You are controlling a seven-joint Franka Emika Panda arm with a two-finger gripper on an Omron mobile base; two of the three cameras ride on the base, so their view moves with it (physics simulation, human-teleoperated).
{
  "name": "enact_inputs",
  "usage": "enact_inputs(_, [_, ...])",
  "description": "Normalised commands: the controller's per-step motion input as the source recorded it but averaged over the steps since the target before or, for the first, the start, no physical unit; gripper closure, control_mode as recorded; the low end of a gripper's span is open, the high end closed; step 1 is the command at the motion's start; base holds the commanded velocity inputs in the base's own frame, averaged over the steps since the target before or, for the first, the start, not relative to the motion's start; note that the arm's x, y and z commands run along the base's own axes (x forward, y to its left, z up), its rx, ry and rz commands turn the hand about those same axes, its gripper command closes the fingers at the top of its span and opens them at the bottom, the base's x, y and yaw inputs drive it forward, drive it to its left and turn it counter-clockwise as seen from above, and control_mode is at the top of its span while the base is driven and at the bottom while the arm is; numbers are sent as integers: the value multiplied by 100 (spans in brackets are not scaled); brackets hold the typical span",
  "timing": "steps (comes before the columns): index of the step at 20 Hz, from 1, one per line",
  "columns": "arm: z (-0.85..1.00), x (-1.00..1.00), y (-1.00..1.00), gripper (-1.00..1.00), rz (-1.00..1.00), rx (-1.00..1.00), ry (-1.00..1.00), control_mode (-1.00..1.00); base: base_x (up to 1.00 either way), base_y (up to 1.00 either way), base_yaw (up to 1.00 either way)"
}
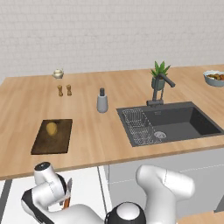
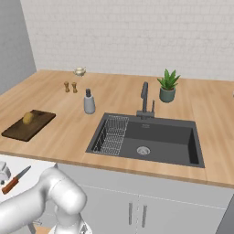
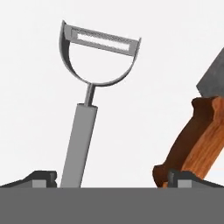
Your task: Place the appropriate cutting tool for cutting the potato skin on the cutting board.
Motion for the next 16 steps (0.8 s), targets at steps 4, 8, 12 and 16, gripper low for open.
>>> enact_inputs(4, [-28, 6, 51, -100, -12, 0, 0, -100, 0, 0, 0])
enact_inputs(8, [-29, 0, 17, -100, -19, 0, 0, -100, 0, 0, 0])
enact_inputs(12, [-39, 0, 0, -100, -18, 0, -1, -100, 0, 0, 0])
enact_inputs(16, [-41, -4, 0, -100, -17, 0, 0, -100, 0, 0, 0])
